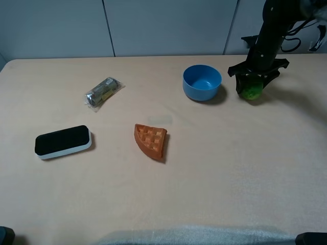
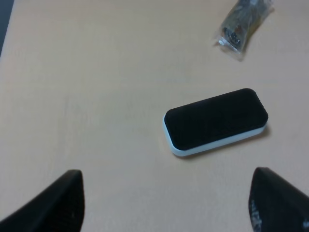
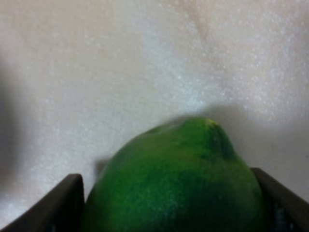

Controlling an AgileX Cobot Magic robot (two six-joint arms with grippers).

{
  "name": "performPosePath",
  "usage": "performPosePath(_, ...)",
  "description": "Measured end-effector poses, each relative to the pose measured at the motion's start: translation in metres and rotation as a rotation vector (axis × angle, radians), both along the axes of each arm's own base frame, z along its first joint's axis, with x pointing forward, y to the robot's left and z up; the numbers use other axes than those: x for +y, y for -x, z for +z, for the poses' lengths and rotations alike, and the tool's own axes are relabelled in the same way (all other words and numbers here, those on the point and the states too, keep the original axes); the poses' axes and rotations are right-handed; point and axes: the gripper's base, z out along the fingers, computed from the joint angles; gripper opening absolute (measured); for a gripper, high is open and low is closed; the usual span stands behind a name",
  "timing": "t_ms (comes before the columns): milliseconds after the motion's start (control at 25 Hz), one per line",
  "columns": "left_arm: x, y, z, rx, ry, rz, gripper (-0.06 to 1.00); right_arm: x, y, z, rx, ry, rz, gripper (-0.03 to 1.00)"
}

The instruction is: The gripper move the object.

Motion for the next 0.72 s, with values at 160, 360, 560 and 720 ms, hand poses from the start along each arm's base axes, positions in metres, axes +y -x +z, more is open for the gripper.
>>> performPosePath(160,0.0000,0.0000,0.0000,0.000,0.000,0.000,0.77,0.0007,-0.0006,0.0005,-0.006,0.007,0.022,0.64)
performPosePath(360,0.0000,0.0000,0.0000,0.000,0.000,0.000,0.77,0.0006,-0.0007,0.0005,-0.008,0.009,0.026,0.69)
performPosePath(560,0.0000,0.0000,0.0000,0.000,0.000,0.000,0.77,0.0005,-0.0014,0.0005,-0.015,0.009,0.027,0.69)
performPosePath(720,0.0000,0.0000,0.0000,0.000,0.000,0.000,0.77,0.0005,-0.0015,0.0057,-0.026,0.008,0.027,0.69)
